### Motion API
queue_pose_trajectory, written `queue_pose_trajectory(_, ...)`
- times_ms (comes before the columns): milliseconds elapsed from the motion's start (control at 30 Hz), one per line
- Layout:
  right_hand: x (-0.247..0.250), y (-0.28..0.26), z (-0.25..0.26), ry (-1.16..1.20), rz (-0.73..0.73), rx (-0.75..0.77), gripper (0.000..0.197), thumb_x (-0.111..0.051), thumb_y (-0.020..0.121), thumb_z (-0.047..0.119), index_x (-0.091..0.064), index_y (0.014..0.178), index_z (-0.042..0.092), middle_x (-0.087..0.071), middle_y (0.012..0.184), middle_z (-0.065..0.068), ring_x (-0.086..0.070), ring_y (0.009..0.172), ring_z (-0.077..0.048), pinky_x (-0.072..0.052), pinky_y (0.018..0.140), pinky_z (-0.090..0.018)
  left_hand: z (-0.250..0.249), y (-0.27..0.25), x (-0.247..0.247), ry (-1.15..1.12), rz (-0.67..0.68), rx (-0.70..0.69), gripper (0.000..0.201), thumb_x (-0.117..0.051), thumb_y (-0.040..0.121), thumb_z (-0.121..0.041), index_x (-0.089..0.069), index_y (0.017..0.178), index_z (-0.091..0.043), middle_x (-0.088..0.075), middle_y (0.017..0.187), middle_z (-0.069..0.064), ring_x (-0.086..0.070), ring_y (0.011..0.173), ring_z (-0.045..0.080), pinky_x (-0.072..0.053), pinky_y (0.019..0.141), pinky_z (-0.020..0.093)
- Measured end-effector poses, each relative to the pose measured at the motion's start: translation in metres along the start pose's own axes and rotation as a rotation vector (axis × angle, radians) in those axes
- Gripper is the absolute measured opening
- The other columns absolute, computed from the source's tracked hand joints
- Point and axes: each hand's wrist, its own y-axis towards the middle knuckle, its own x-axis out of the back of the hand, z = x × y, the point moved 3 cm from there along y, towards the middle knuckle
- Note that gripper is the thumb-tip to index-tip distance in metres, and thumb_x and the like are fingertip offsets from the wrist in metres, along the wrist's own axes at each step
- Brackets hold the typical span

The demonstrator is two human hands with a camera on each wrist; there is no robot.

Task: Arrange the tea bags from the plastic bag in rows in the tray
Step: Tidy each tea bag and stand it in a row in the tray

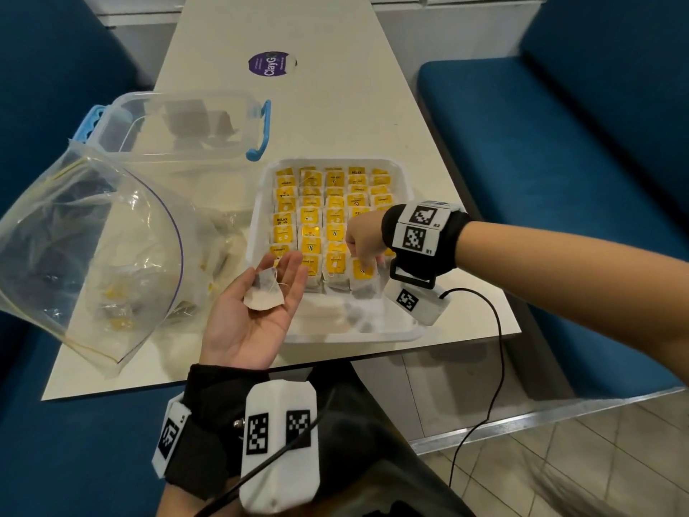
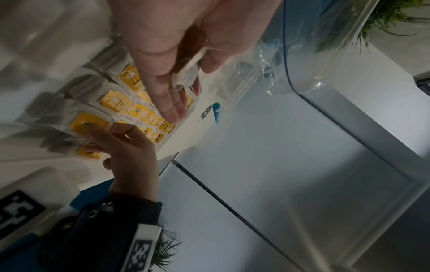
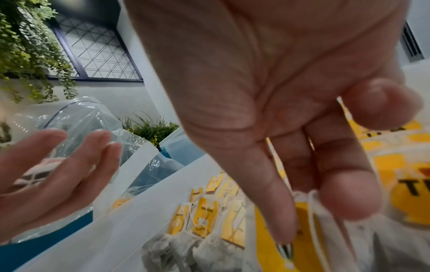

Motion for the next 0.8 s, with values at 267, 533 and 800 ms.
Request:
queue_pose_trajectory(267,0.005,-0.003,0.002,-0.167,-0.048,-0.022,0.031,-0.063,0.084,0.016,-0.062,0.113,0.006,-0.059,0.096,-0.007,-0.051,0.082,-0.018,-0.048,0.078,-0.03,0.001,0.001,0.0,-0.006,0.009,0.009,0.029,-0.035,0.101,-0.02,-0.057,0.094,-0.003,-0.068,0.095,0.02,-0.07,0.089,0.028,-0.057,0.075,0.04)
queue_pose_trajectory(533,0.016,-0.008,0.01,-0.252,-0.069,-0.022,0.017,-0.06,0.088,0.015,-0.063,0.096,0.001,-0.059,0.094,-0.011,-0.049,0.068,-0.017,-0.045,0.061,-0.026,0.001,-0.004,-0.003,-0.008,-0.003,0.011,0.028,-0.036,0.1,-0.02,-0.057,0.094,-0.002,-0.068,0.094,0.022,-0.069,0.09,0.029,-0.058,0.072,0.04)
queue_pose_trajectory(800,0.031,-0.089,0.061,0.058,-0.449,0.584,0.028,-0.061,0.085,0.038,-0.06,0.097,0.013,-0.051,0.088,0.003,-0.046,0.079,-0.011,-0.041,0.07,-0.026,0.005,-0.01,-0.012,-0.069,0.01,0.037,0.033,-0.035,0.101,-0.024,-0.055,0.098,0.002,-0.068,0.082,0.021,-0.07,0.067,0.029,-0.058,0.066,0.041)
